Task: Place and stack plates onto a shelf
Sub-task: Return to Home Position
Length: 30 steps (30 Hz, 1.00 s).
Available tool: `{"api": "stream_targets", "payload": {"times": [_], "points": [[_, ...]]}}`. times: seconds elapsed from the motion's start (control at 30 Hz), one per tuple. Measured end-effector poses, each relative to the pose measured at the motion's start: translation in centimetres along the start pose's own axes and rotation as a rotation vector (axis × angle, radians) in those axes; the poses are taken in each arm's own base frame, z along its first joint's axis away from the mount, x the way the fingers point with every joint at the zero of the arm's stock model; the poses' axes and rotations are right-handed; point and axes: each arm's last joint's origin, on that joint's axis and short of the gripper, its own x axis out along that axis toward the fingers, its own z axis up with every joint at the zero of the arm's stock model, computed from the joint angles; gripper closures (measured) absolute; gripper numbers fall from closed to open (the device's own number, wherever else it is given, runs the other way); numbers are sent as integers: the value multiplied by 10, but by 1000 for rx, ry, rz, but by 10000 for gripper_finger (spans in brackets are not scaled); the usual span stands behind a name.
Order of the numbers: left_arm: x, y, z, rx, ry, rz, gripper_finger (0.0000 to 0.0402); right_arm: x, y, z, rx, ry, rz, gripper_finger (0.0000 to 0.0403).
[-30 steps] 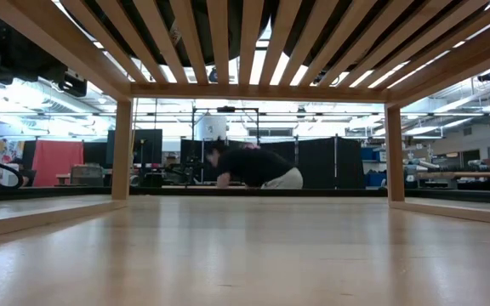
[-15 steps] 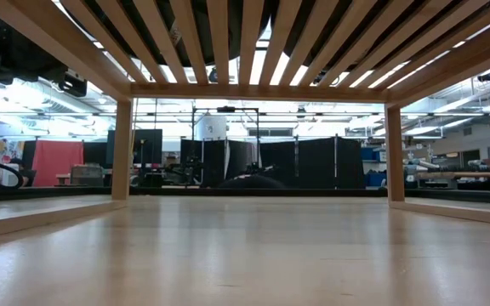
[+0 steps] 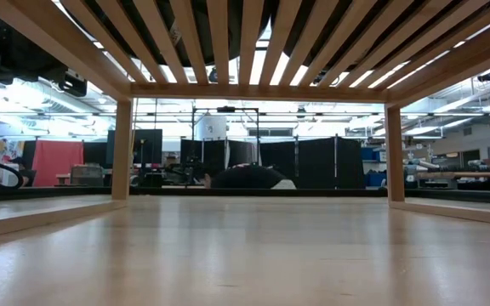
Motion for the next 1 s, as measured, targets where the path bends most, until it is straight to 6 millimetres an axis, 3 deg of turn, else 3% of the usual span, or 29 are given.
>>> {"api": "stream_targets", "payload": {"times": [0.4, 1.0], "points": [[0, 0, 0, -52, 1, 0, 388, 14, -5, -27, -17, 29, -2, 392], [0, 0, 0, -53, 1, 0, 388, 25, -10, -50, -34, 10, -31, 392]]}}
